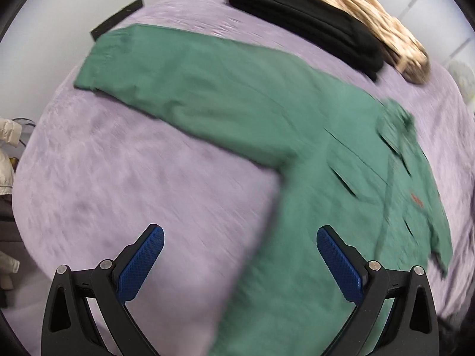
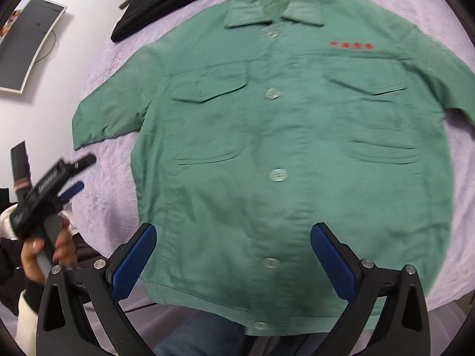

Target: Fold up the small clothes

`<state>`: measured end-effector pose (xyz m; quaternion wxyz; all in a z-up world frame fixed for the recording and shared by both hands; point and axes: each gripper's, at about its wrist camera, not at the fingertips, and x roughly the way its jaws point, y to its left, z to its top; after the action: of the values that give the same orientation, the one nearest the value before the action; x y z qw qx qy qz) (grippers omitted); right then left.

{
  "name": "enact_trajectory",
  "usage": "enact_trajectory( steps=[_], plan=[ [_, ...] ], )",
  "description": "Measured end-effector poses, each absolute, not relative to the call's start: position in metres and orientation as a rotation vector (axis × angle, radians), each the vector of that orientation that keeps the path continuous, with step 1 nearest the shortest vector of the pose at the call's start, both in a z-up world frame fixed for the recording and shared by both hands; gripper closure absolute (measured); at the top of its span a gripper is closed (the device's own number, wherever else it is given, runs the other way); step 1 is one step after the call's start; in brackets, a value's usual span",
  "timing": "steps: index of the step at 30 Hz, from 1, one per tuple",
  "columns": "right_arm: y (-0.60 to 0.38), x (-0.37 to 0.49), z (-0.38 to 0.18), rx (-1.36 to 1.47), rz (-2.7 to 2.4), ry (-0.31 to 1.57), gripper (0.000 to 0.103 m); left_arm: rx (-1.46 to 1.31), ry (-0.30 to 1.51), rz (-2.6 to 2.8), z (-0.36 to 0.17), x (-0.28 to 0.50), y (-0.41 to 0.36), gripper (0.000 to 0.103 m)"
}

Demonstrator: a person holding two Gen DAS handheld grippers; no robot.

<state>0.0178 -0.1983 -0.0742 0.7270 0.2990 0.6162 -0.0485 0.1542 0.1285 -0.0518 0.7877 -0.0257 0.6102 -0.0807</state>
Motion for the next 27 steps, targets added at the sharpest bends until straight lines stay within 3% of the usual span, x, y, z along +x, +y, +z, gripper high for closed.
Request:
enact_trajectory(
  steps=[6,11,13,15,16,22,27],
  plan=[
    [-0.139,0.059,-0.111,0.602,-0.089,1.474,0.000,-0.244,1.267,-0.054,-0.109,0.253,0.212,0.000],
    [-0.121,0.075,-0.125,0.545,-0.094,1.519,0.000,-0.303,1.183,-0.007,-0.128,0.297,0.234,0.001],
    [-0.119,0.078,-0.128,0.532,-0.104,1.522,0.000,-0.287,1.151,0.033,-0.127,0.306,0.240,0.031],
    [-0.120,0.079,-0.130,0.540,-0.113,1.521,0.000,-0.311,1.144,0.030,-0.126,0.312,0.249,0.088],
    [-0.122,0.079,-0.132,0.546,-0.116,1.520,0.000,-0.341,1.128,0.001,-0.124,0.315,0.256,0.101],
    [-0.142,0.068,-0.131,0.573,-0.122,1.491,0.000,-0.277,0.963,-0.144,-0.062,0.294,0.233,0.100],
    [-0.170,0.053,-0.122,0.617,-0.126,1.433,0.000,-0.129,0.812,-0.410,0.008,0.263,0.128,0.100]
  ],
)
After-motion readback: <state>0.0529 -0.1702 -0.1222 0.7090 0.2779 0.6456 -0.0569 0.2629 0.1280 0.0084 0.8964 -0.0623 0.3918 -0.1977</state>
